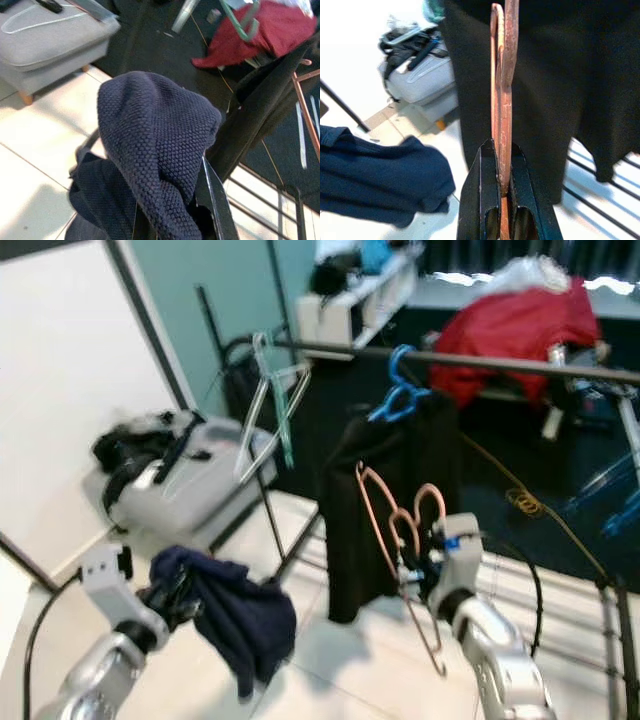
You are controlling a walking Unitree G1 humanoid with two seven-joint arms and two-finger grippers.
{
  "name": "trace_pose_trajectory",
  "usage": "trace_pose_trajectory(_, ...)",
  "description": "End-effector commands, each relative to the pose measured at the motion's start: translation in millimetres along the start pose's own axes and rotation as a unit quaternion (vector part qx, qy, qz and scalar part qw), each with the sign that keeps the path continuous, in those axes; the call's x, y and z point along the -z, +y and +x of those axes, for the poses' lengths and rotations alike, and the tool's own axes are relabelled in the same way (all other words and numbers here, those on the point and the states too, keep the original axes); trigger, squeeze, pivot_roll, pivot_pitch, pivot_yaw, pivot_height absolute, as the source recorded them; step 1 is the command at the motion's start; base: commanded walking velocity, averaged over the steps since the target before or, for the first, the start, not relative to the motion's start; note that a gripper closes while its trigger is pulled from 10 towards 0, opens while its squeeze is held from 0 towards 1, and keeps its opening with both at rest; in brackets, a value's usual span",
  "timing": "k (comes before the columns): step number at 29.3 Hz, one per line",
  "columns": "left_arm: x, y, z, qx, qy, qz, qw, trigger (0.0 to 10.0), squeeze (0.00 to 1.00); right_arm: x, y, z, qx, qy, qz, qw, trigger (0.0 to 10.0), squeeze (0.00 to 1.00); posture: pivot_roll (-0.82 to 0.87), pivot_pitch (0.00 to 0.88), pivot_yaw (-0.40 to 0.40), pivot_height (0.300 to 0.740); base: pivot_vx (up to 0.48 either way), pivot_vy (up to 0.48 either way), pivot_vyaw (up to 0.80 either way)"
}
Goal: Hang hanger
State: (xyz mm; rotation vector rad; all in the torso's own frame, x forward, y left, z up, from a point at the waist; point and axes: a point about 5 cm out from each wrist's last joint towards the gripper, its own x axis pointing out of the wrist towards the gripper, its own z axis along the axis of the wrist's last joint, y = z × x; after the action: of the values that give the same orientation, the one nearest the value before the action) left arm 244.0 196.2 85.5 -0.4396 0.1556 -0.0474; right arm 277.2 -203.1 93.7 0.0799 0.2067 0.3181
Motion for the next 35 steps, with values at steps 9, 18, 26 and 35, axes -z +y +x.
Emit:
trace_pose_trajectory(9, -7.0, -4.3, 1.1, 0.007, -0.019, 0.002, 1.000, 10.0, 0.00, 1.7, 1.0, 0.9, -0.006, -0.007, 0.001, 1.000, 10.0, 0.00, -0.01, 0.000, 0.047, 0.731, 0.000, 0.000, 0.75)
trace_pose_trajectory(18, -6.4, -11.1, 2.4, 0.036, -0.007, 0.005, 0.999, 10.0, 0.00, 1.2, 0.0, 1.2, -0.006, -0.007, -0.002, 1.000, 10.0, 0.00, -0.01, 0.000, 0.048, 0.731, 0.000, 0.000, 0.75)
trace_pose_trajectory(26, -4.4, -11.4, 3.1, 0.042, 0.004, 0.001, 0.999, 10.0, 0.00, 0.6, 0.3, 2.1, -0.007, -0.009, -0.003, 1.000, 10.0, 0.00, -0.01, 0.000, 0.054, 0.731, 0.000, 0.000, 0.75)
trace_pose_trajectory(35, -5.2, -7.7, 2.7, 0.027, 0.001, -0.005, 1.000, 10.0, 0.00, 0.5, 0.8, 1.9, -0.007, -0.012, -0.003, 1.000, 10.0, 0.00, -0.01, 0.000, 0.057, 0.731, 0.000, 0.000, 0.75)
